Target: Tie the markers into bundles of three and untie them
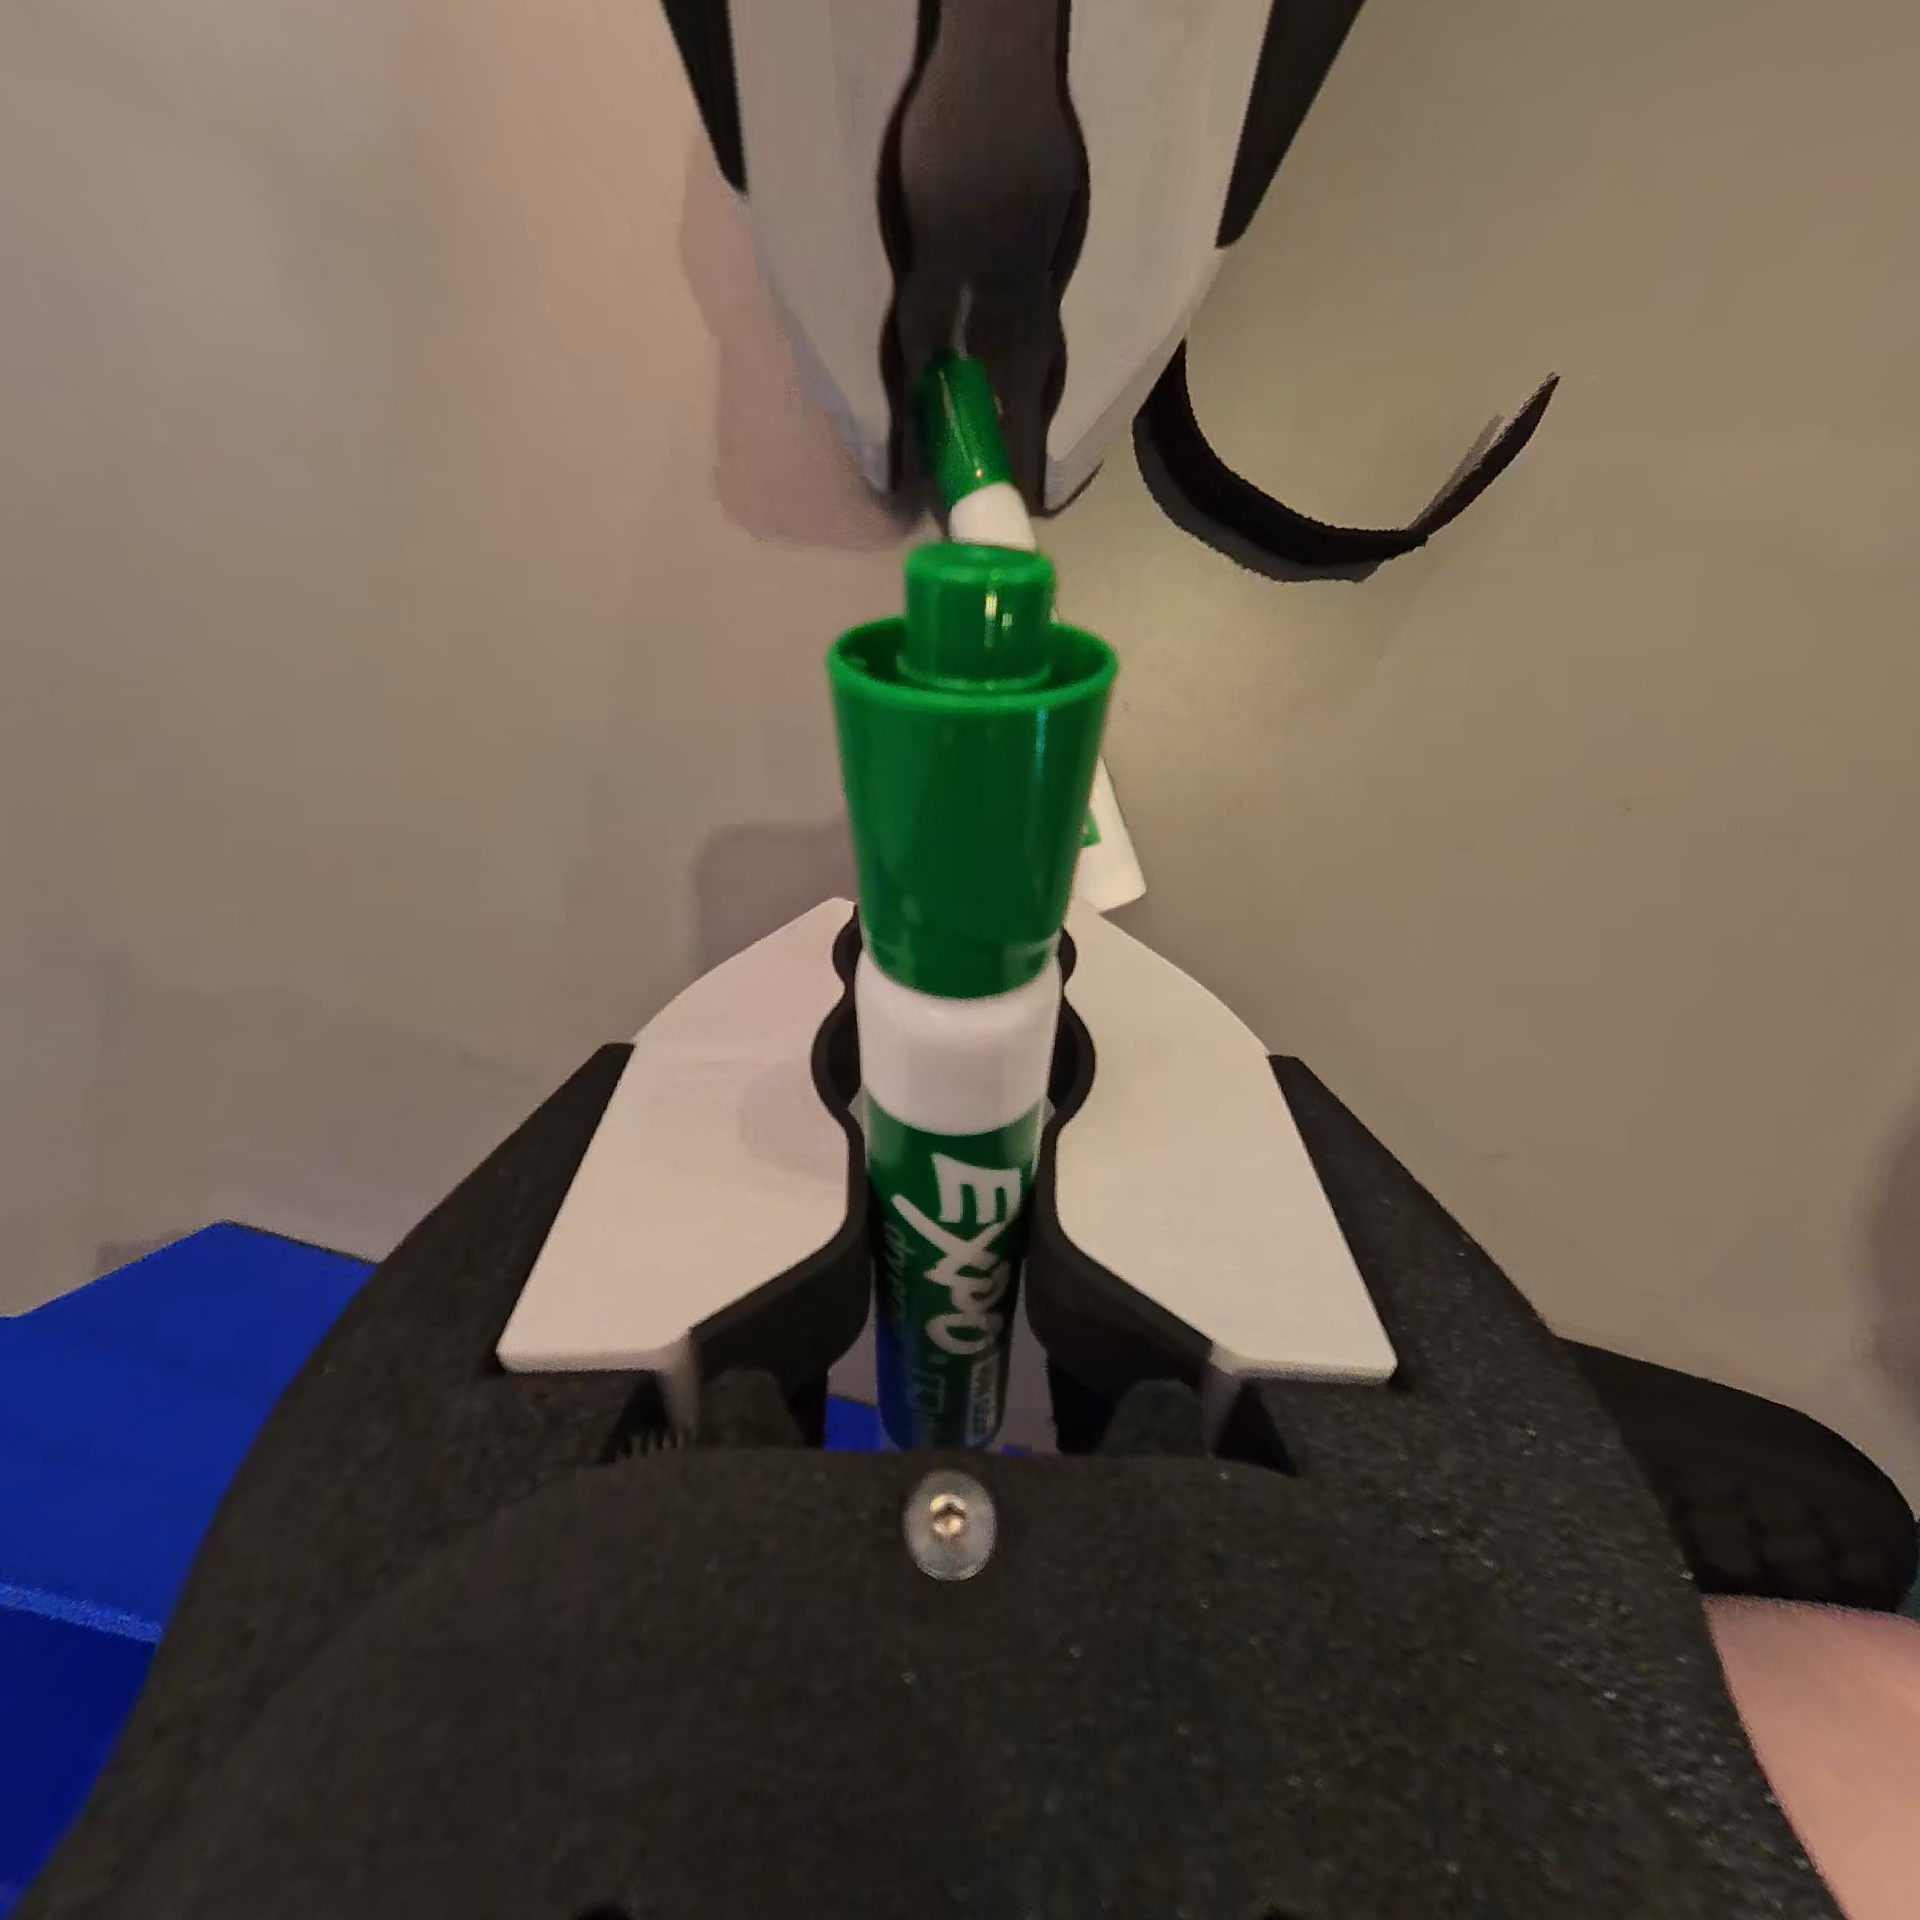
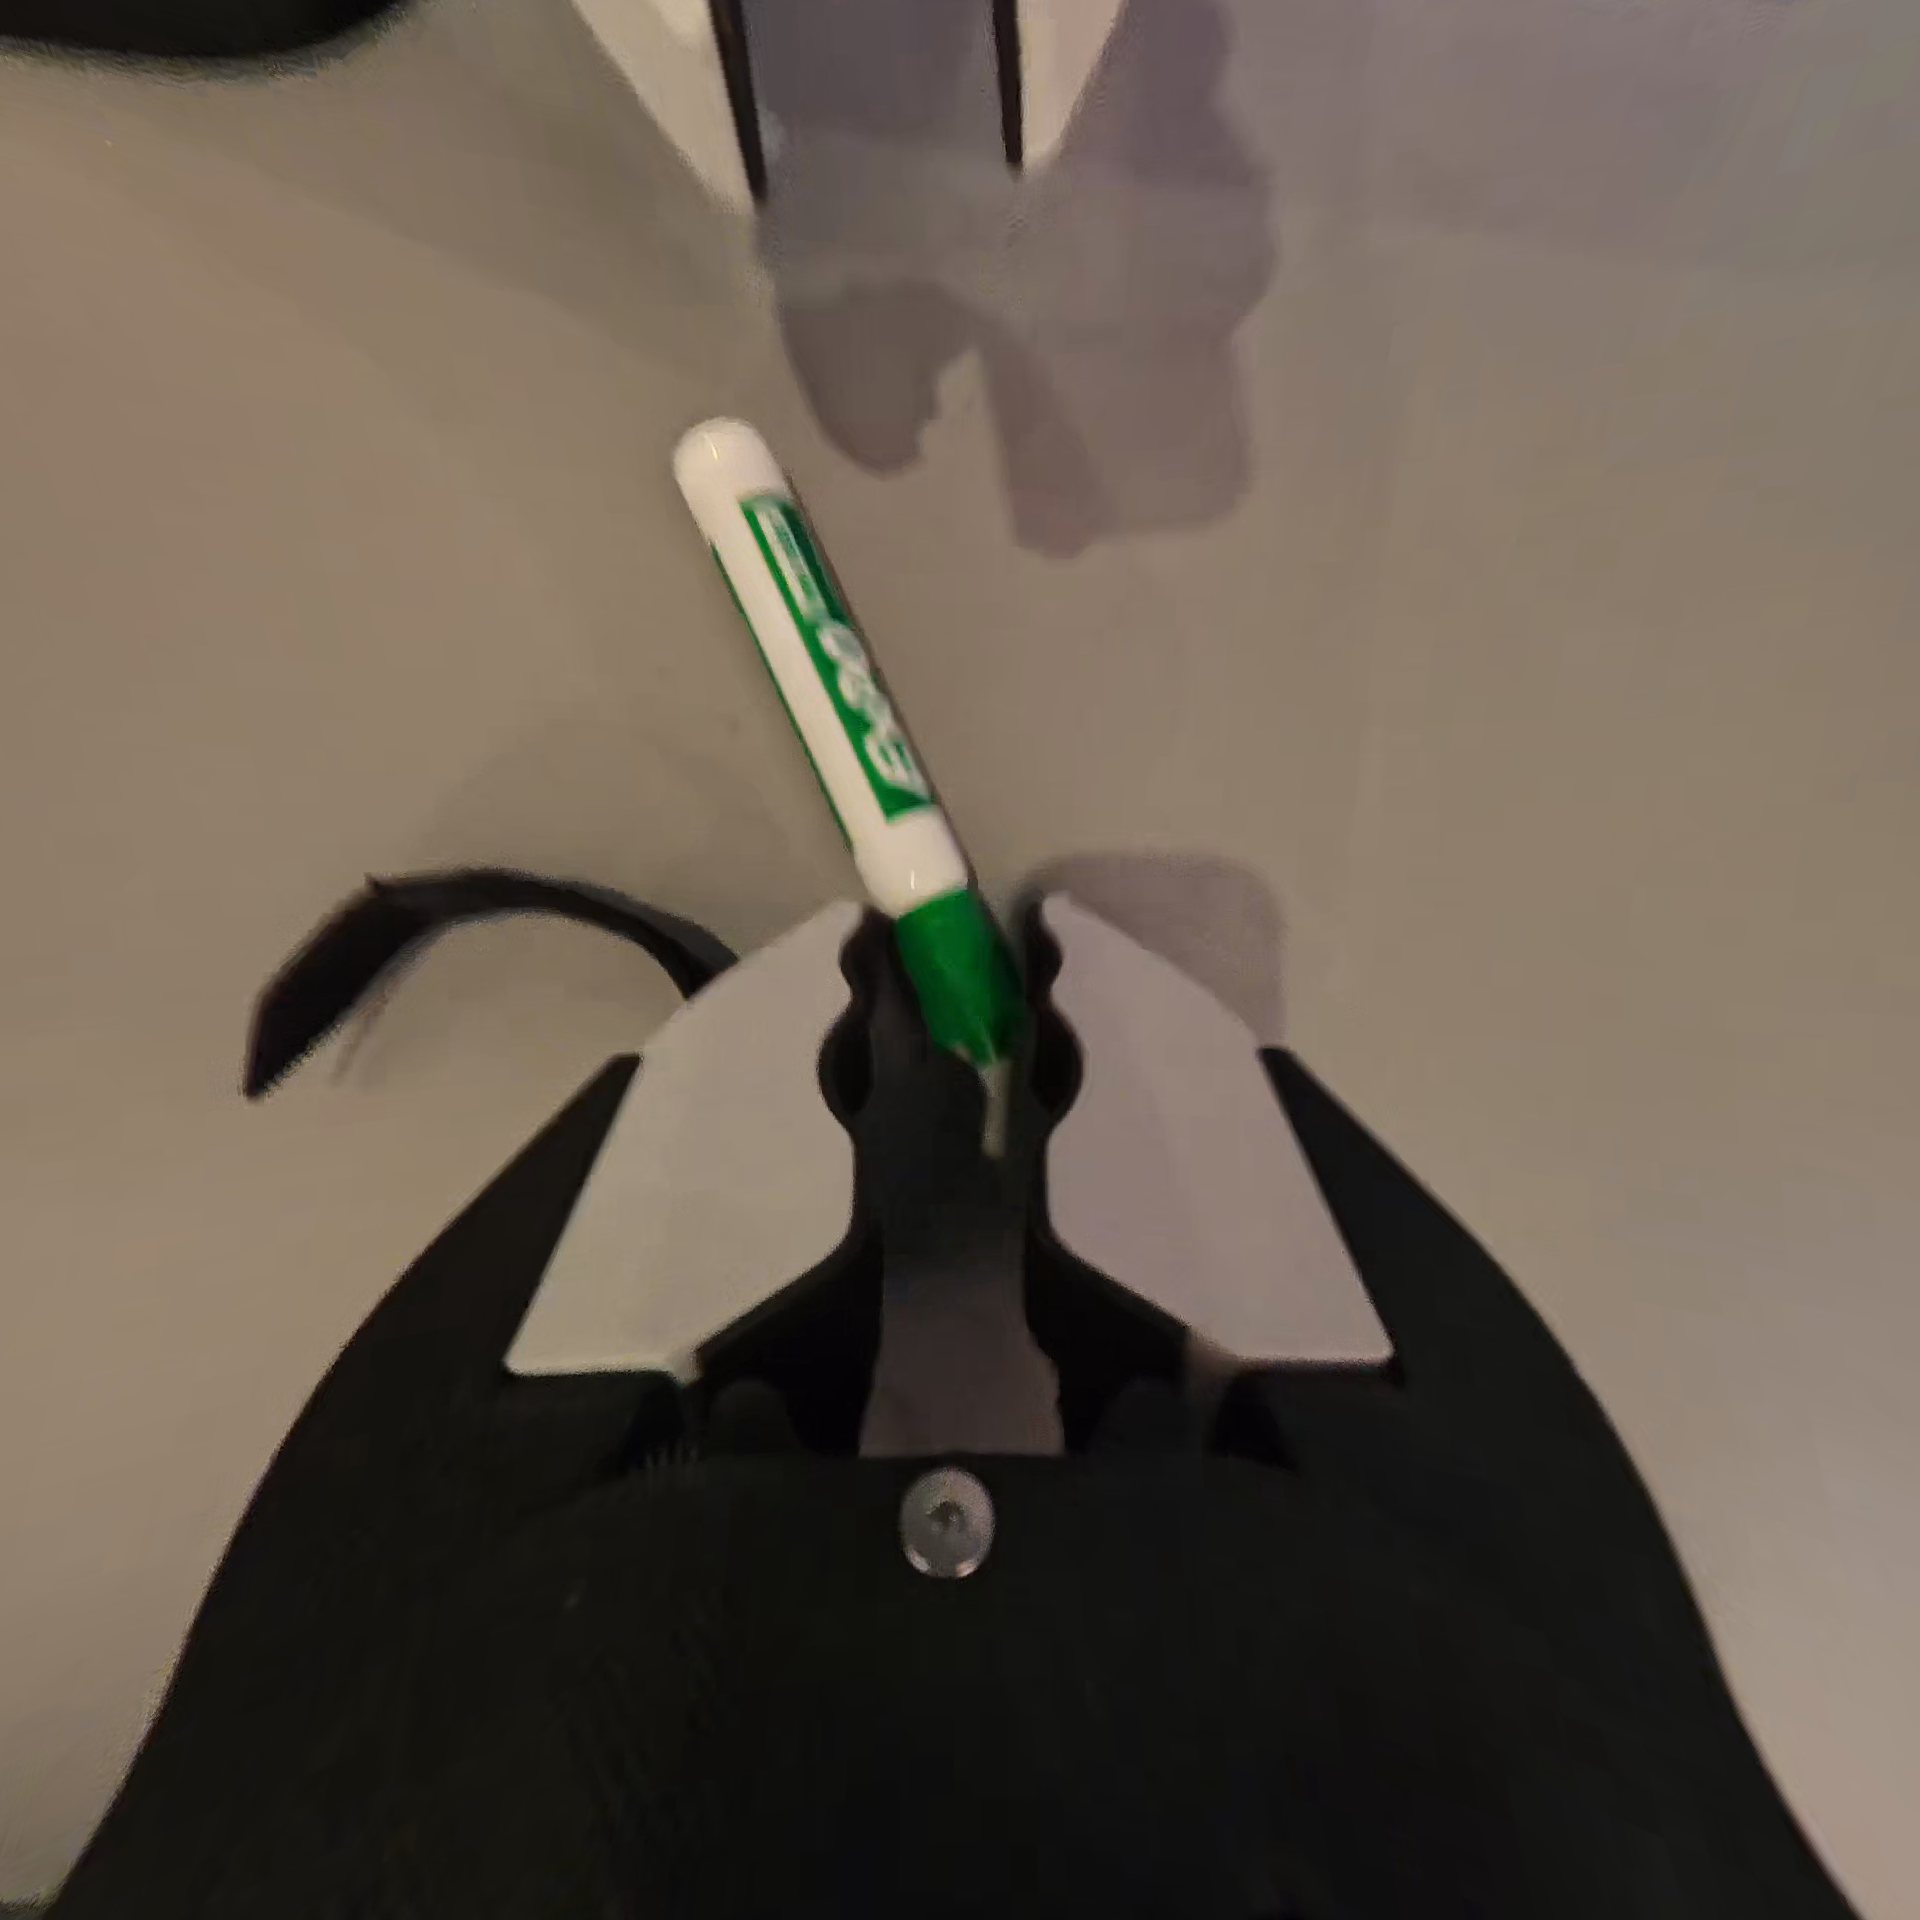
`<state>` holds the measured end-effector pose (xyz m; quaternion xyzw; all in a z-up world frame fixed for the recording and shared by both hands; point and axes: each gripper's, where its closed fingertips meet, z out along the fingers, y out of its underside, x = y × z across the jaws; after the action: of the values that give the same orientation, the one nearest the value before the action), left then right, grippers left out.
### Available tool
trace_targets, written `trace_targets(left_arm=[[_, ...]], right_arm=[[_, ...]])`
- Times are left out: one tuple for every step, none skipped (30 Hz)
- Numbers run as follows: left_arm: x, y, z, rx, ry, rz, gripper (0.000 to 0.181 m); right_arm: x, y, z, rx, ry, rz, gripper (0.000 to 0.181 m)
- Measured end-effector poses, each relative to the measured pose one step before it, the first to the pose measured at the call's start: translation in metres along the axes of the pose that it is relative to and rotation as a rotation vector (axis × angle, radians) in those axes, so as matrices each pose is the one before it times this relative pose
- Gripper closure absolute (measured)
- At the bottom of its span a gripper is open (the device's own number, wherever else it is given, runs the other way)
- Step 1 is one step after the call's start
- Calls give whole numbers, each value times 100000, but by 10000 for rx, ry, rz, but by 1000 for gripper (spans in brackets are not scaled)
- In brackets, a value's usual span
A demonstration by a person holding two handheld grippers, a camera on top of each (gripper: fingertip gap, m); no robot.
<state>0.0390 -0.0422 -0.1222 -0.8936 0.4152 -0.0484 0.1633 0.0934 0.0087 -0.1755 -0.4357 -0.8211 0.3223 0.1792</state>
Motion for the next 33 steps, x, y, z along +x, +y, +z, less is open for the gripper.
trace_targets(left_arm=[[-27, 115, -24, -25, -5, -12, 149], [-88, 84, 14, -13, -24, -20, 149], [-37, 100, 59, -31, 26, -60, 150], [12, 57, 92, -32, 51, -37, 150], [19, -26, 116, 4, 29, 7, 150], [76, -58, 144, -9, 57, 12, 150], [80, -81, 150, -9, 32, 27, 150], [86, -74, 121, -23, 7, 50, 150], [53, -66, 87, -18, -21, 65, 150], [75, -58, 46, -7, 9, 42, 150], [88, -72, 3, 6, 34, 9, 150], [46, -66, -17, 17, 10, 8, 150], [-7, -107, -37, 45, -22, 13, 150], [-2, -144, -61, 64, -18, -8, 150], [20, -138, -75, 61, -9, -13, 150], [0, -95, -62, 45, -18, 1, 150], [77, -26, -42, 17, 18, 14, 150], [-2, 12, -48, 7, -35, 21, 150], [-59, -17, -57, 7, -58, -6, 150], [12, -55, -57, 36, -2, -14, 150], [15, -93, -70, 57, 6, -4, 150], [-48, -83, -64, 53, -34, -9, 150], [-104, -56, -65, 33, -49, -28, 150], [-10, -38, -65, 24, -1, -21, 150], [8, -13, -44, 22, 15, 7, 150], [-18, 6, -34, 3, -7, 2, 150], [-104, 17, -15, -2, -43, -11, 150], [-127, -18, -6, 23, -53, -17, 150], [-140, -84, -14, 59, -53, -34, 150], [-37, -144, -20, 75, 10, -48, 150], [32, -205, -6, 99, 30, -22, 150], [75, -283, -16, 127, 19, 2, 150], [271, -318, -5, 120, 128, 1, 150]], right_arm=[[-316, -154, 217, 189, -268, 148, 159], [-221, -106, 49, 102, -197, 174, 160], [-3, 32, -39, -7, -47, 151, 161], [-40, -32, -119, 53, -34, 95, 161], [-76, -147, -176, 142, -13, 29, 161], [-72, -303, -264, 219, 33, -19, 161], [-77, -373, -337, 211, 51, -36, 162], [-7, -353, -377, 144, 105, -49, 162], [52, -335, -383, 94, 127, -58, 162], [-8, -310, -347, 83, 59, -31, 162], [-48, -295, -289, 95, -2, 17, 162], [-36, -215, -240, 84, -14, 64, 162], [-21, -136, -184, 49, -20, 104, 162], [-23, -44, -147, 19, -27, 124, 162], [-17, -20, -120, 28, -11, 109, 162], [-56, -51, -111, 56, -40, 114, 162], [-81, -82, -126, 84, -71, 165, 162], [-59, -186, -141, 135, -82, 205, 162], [-94, -282, -172, 192, -115, 209, 162], [-78, -318, -180, 200, -106, 194, 162], [57, -212, -196, 133, -27, 158, 162], [149, -59, -189, 39, 52, 88, 162], [190, 53, -168, 2, 90, 27, 162], [117, 50, -132, 13, 48, 24, 162], [4, 65, -98, 19, -43, 53, 162], [-87, 46, -73, 25, -107, 34, 162], [-233, -18, -58, 73, -168, -18, 162], [-338, -136, -59, 122, -221, -23, 162], [-358, -221, -79, 113, -207, -2, 162], [-204, -229, -74, 53, -66, -28, 163], [20, -190, -74, -17, 116, -90, 162], [19, -184, -49, -33, 140, -103, 162], [-85, -192, 15, -23, 56, -71, 162]])
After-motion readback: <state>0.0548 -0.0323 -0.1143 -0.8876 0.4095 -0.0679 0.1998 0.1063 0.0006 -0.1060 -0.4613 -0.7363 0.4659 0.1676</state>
